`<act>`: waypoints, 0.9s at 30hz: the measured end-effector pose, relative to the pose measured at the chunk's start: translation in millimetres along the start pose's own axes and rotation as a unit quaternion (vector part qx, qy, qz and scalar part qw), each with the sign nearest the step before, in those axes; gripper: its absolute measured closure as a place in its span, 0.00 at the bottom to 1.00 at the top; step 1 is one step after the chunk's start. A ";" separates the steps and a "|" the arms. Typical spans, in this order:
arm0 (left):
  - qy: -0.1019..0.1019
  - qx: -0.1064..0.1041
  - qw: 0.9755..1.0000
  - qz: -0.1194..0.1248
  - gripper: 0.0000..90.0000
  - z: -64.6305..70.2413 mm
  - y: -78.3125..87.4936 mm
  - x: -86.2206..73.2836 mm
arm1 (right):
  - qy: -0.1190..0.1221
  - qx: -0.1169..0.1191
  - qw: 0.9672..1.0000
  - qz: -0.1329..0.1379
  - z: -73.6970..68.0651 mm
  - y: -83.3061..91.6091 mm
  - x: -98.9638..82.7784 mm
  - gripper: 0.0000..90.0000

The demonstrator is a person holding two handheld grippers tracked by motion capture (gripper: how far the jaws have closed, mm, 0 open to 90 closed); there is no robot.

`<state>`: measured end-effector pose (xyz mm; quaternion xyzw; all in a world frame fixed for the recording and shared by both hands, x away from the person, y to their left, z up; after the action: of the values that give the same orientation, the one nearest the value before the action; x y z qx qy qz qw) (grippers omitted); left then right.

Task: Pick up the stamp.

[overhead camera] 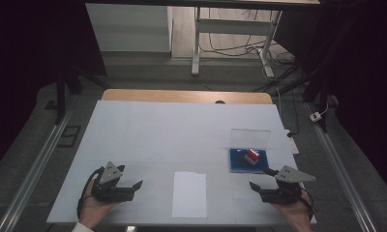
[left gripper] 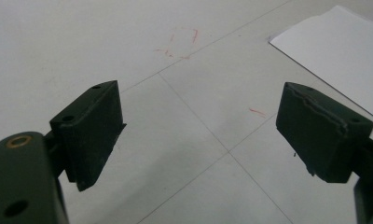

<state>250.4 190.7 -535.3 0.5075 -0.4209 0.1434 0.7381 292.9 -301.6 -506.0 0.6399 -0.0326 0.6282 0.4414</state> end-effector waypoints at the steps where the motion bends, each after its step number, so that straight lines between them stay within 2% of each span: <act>1: 0.000 0.000 1.000 -0.001 0.16 -0.2 -0.2 0.0 | 0.000 0.000 1.000 0.000 0.0 0.0 0.0 0.27; 13: 0.003 0.000 1.000 0.000 0.17 -1.5 -0.2 0.7 | 0.015 -0.008 1.000 -0.006 2.2 1.6 23.9 0.28; 18: 0.003 0.001 1.000 0.000 0.17 -1.6 -0.3 1.0 | -0.001 0.011 1.000 -0.012 7.6 -2.3 40.0 0.31; 27: 0.003 0.000 1.000 0.000 0.17 -1.3 -0.4 1.0 | 0.005 0.012 0.998 -0.055 19.7 -12.6 67.1 0.31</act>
<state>251.9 191.4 -534.9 0.5072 -0.4183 0.1448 0.7395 329.6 -271.4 -453.1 0.6426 0.0121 0.6068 0.4678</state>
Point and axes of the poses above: each handheld gripper's, and its own axes: y roughly backward along the jaws, x roughly out of its top, z roughly to its right, the point moved 3 cm from there along -y, roughly forward along the jaws, and after that the axes turned 8 degrees about y, right-handed, at the moved point
